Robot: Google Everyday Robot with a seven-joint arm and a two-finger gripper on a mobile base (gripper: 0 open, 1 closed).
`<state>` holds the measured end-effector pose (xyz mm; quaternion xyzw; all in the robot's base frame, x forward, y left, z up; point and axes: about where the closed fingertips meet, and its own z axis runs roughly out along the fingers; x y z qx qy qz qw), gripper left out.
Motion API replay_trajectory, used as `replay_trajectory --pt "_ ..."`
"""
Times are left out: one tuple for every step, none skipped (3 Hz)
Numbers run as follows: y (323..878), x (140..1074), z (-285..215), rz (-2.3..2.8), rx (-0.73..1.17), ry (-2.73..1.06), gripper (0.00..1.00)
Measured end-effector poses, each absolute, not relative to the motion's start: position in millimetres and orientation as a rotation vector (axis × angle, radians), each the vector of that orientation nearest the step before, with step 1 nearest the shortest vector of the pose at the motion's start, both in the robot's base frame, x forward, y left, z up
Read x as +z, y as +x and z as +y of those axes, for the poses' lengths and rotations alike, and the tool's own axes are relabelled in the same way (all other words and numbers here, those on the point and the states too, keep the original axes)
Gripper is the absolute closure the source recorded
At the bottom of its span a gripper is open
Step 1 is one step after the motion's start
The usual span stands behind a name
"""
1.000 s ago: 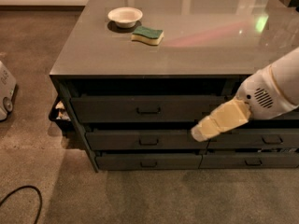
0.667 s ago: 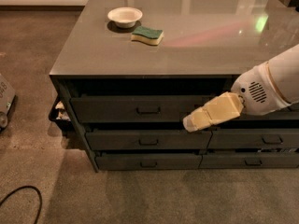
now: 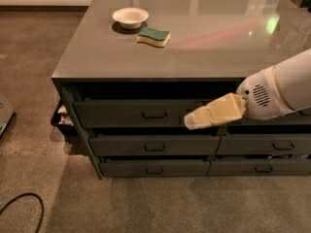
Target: Open top drawer
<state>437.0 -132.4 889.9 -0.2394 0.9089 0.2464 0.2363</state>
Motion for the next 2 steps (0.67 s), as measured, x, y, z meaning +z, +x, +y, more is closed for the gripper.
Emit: replay_trajectory --pt "460.5 879.3 -113.5 2.451 0.746 -0.445 0.00" --pt "492.0 869.1 -94.4 2.395 0.782 -0.281 0.00"
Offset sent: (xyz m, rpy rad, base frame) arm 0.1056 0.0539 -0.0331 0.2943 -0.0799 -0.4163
